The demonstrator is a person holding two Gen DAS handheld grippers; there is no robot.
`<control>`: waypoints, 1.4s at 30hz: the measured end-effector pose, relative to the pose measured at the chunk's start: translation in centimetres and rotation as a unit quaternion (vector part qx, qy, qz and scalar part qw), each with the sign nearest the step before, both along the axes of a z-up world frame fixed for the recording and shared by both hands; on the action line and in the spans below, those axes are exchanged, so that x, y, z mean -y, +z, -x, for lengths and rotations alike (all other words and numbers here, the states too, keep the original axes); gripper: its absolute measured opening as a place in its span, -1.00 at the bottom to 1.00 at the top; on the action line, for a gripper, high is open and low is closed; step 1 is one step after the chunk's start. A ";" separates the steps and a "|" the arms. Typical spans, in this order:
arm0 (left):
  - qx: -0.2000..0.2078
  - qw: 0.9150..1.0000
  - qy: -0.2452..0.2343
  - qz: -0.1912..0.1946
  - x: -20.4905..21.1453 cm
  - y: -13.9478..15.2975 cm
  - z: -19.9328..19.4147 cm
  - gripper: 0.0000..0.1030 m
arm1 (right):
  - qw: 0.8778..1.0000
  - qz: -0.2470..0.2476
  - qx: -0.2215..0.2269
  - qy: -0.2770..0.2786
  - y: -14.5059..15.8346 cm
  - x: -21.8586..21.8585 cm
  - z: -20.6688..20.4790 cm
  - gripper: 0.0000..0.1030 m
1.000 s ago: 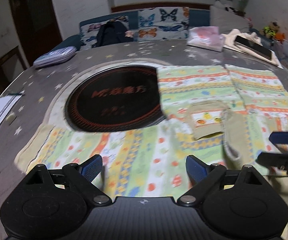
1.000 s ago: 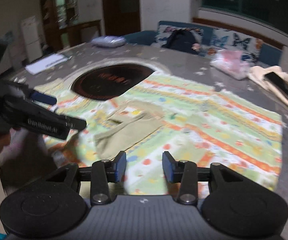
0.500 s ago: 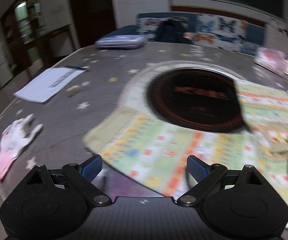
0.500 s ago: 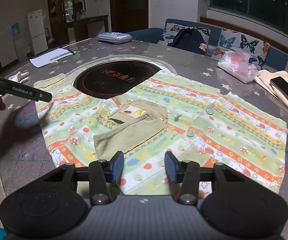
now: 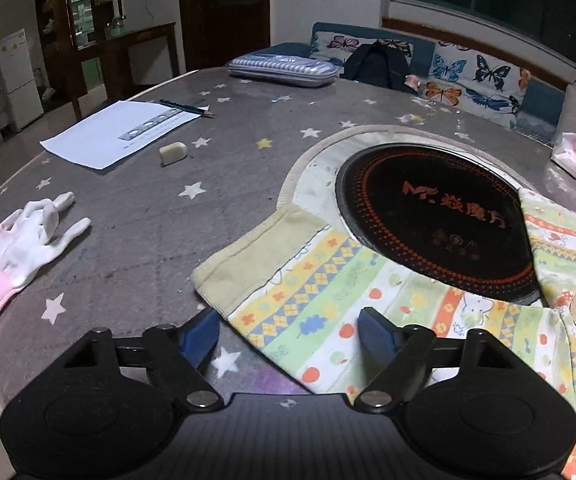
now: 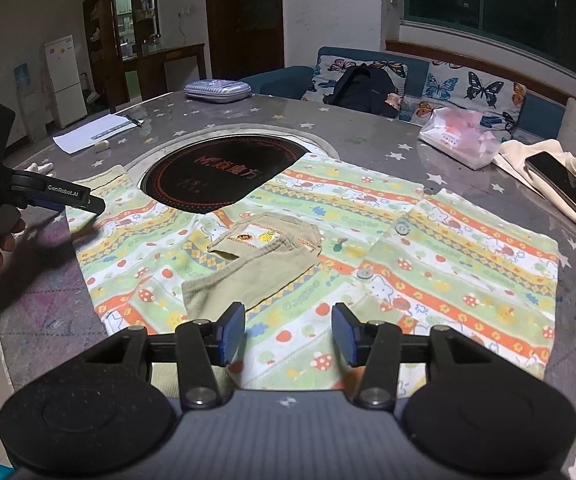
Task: Fold clothes
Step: 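Move the left gripper to the opposite side edge of the shirt, then grasp the opposite side edge with the left gripper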
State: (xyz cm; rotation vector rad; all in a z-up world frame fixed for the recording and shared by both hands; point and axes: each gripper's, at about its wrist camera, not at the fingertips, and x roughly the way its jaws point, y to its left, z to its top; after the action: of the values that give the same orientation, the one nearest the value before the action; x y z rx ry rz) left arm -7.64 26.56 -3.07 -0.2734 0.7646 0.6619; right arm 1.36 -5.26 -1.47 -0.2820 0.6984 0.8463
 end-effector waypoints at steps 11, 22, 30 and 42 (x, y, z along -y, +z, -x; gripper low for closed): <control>0.044 0.997 -0.046 0.047 1.0 0.8 -0.3 -0.80 | 0.999 -0.019 -0.003 -0.046 0.3 3.1 0.6 -0.01; 0.099 0.973 -0.191 0.088 8.6 5.3 -2.0 -0.85 | 0.995 -0.031 0.001 -0.090 0.6 5.7 0.9 -0.01; 0.131 0.932 -0.316 0.123 15.7 7.6 -4.2 -0.85 | 0.991 -0.044 0.004 -0.128 0.9 7.7 0.9 -0.01; 0.107 0.882 -0.435 0.145 22.7 5.1 -5.5 -0.25 | 0.983 -0.043 0.001 -0.178 0.8 10.5 1.1 -0.01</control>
State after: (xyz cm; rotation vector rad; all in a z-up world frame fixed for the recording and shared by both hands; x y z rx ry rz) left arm -2.09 3.87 2.05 -0.2387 0.6814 -0.3389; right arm 0.24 -15.77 -0.68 -0.0754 0.6831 0.5316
